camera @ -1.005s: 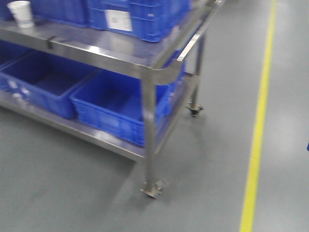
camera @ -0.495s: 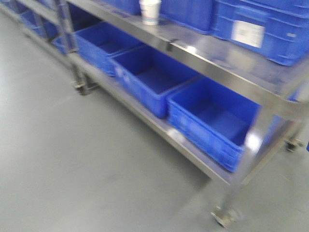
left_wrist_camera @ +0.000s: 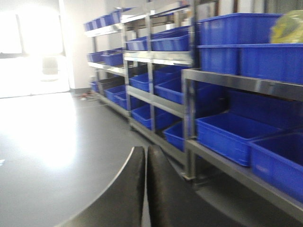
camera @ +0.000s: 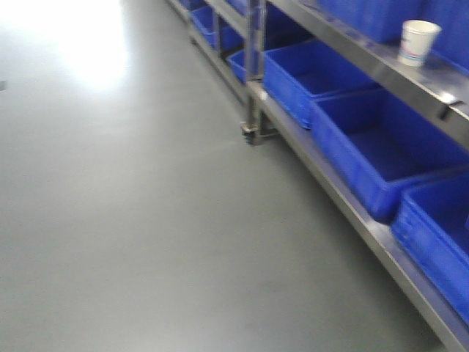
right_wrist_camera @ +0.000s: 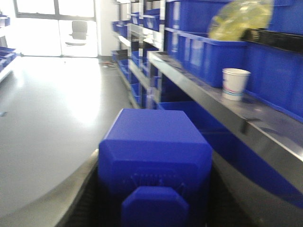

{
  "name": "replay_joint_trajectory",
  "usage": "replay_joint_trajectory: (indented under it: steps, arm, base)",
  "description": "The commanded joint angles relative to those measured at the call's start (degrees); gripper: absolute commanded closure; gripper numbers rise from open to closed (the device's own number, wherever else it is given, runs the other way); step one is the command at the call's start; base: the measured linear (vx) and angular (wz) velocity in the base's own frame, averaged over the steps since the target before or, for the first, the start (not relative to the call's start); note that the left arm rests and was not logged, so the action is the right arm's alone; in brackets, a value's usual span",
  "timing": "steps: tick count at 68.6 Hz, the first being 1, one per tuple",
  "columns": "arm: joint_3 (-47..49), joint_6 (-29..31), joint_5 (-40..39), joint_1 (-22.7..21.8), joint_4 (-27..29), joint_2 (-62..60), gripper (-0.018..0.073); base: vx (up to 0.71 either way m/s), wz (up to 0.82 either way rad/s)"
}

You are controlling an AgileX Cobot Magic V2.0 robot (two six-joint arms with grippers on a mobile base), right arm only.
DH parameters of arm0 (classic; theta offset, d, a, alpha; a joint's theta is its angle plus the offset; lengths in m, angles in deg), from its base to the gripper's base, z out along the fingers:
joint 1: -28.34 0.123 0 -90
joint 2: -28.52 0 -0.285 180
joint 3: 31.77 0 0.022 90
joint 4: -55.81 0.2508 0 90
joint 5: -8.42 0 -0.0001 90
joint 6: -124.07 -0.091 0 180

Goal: Pour parts from conveyor to right shelf

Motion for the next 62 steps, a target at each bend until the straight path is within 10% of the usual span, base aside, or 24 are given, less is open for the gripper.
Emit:
replay_joint_trajectory:
  steps: [1, 62]
  arm:
    - [1.6, 0.1, -4.9, -0.2, -0.4, 0.7, 0.0568]
    - [1.6, 0.1, -4.9, -0.2, -0.4, 0.7, 0.0568]
  base:
    - [0.15, 0.69]
    - [0.16, 0.55]
